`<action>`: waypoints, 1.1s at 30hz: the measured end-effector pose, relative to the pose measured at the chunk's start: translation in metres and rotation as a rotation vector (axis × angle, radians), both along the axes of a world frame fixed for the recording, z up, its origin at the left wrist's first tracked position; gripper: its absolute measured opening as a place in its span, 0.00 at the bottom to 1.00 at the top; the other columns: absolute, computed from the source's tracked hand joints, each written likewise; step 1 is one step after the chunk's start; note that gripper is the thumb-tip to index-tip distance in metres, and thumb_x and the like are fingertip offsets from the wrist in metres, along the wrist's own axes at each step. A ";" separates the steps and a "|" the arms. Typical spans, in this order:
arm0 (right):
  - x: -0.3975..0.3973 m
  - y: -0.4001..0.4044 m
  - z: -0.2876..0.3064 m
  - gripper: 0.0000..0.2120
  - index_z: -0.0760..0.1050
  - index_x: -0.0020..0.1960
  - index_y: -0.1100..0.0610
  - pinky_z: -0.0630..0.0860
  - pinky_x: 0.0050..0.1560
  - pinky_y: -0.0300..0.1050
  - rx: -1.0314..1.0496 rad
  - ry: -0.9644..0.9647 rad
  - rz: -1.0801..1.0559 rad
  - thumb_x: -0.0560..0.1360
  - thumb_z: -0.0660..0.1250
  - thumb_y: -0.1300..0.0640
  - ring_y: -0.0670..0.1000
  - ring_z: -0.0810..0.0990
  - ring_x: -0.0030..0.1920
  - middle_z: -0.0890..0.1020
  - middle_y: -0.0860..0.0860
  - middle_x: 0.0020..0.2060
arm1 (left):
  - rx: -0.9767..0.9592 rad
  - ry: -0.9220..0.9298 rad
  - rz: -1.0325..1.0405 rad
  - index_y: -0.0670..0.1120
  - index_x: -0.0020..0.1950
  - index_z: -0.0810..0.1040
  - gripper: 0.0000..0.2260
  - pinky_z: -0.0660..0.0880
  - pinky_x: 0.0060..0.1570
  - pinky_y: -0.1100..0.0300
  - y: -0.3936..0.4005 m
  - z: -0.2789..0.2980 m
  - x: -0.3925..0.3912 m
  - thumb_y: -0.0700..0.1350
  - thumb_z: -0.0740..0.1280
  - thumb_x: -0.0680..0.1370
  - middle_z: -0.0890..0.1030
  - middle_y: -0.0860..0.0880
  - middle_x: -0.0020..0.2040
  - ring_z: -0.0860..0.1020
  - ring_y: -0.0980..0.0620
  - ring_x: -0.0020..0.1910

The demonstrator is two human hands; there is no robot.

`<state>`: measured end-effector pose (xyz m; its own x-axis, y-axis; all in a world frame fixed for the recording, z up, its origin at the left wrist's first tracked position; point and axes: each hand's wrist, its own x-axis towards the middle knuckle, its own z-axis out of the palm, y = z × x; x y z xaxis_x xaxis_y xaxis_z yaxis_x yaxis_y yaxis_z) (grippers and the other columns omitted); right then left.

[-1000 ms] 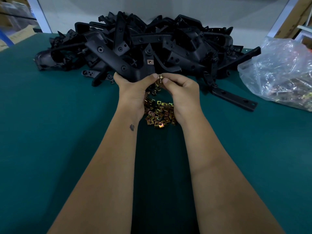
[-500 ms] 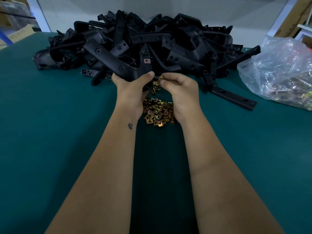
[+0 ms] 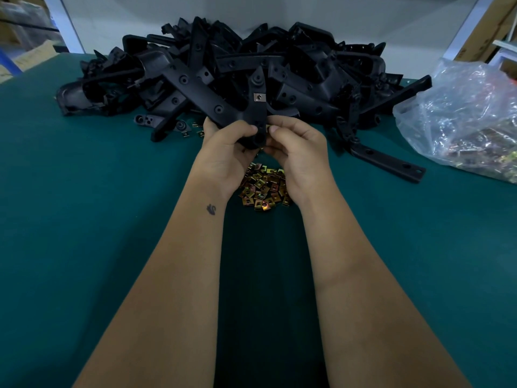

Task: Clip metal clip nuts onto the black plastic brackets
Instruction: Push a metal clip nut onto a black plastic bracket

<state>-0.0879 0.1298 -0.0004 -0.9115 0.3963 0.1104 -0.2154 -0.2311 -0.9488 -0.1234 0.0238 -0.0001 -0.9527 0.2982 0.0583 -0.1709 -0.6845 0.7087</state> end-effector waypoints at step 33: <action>0.003 0.004 -0.002 0.09 0.77 0.52 0.60 0.75 0.55 0.48 -0.225 0.050 -0.047 0.75 0.67 0.71 0.53 0.75 0.44 0.75 0.54 0.37 | -0.275 0.244 -0.061 0.46 0.74 0.55 0.29 0.70 0.70 0.46 -0.001 -0.004 0.007 0.27 0.63 0.79 0.70 0.42 0.73 0.72 0.45 0.71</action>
<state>-0.0853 0.1341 -0.0025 -0.8870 0.4580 0.0595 -0.2768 -0.4240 -0.8623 -0.1159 0.0230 -0.0045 -0.9006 0.3901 0.1918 -0.0085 -0.4569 0.8895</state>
